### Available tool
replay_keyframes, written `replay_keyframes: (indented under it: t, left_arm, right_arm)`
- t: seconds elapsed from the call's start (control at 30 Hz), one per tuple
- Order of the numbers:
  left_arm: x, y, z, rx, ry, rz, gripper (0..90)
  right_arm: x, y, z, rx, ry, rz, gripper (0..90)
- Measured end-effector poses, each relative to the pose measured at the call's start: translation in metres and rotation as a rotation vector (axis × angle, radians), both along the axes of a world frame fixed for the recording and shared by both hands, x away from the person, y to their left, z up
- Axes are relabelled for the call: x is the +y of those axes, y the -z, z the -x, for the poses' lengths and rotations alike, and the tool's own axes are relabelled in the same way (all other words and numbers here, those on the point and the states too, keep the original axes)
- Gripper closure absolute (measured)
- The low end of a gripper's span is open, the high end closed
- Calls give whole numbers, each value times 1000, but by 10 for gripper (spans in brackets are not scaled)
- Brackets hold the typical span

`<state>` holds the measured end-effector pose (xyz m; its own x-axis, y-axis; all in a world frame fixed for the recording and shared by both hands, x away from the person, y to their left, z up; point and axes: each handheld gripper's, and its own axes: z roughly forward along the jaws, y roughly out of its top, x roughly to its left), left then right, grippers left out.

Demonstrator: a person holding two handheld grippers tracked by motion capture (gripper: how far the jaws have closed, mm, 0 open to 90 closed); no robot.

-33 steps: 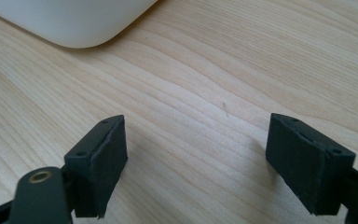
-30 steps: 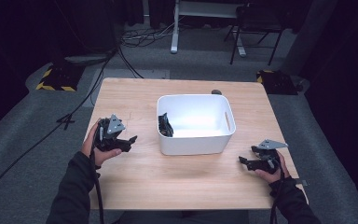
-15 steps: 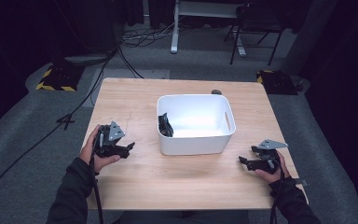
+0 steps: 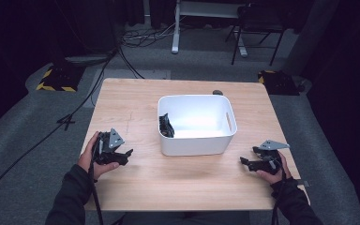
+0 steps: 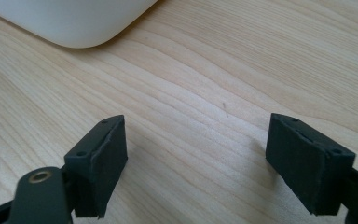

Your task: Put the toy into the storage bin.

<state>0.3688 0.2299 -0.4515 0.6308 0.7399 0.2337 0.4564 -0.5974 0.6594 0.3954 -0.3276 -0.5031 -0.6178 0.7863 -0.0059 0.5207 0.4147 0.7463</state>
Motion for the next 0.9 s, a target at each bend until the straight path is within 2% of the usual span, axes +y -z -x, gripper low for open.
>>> replay_keyframes:
  t: [0.07, 0.13, 0.23, 0.43, 0.53, 0.63, 0.77, 0.9]
  left_arm:
    - [1, 1, 1, 11, 4, 7, 163]
    - [2, 1, 3, 2, 2, 10, 163]
    - [2, 3, 6, -3, 0, -6, 163]
    - [3, 11, 13, 18, 4, -5, 163]
    - [4, 15, 18, 25, -3, 7, 163]
    - [4, 20, 22, 30, -30, 22, 162]
    - [6, 29, 26, 50, -35, 40, 162]
    - [9, 34, 32, 54, -62, 40, 162]
  right_arm:
    - [0, 0, 0, -1, -1, 0, 208]
    - [0, 0, 0, 0, 0, 0, 208]
    - [0, 0, 0, 0, 0, 0, 208]
    - [0, 0, 0, -1, -1, 0, 208]
    - [0, 0, 0, 0, 0, 0, 208]
    - [0, 0, 0, 0, 0, 0, 208]
    - [0, 0, 0, -1, 0, 0, 208]
    - [0, 0, 0, -1, 0, 0, 208]
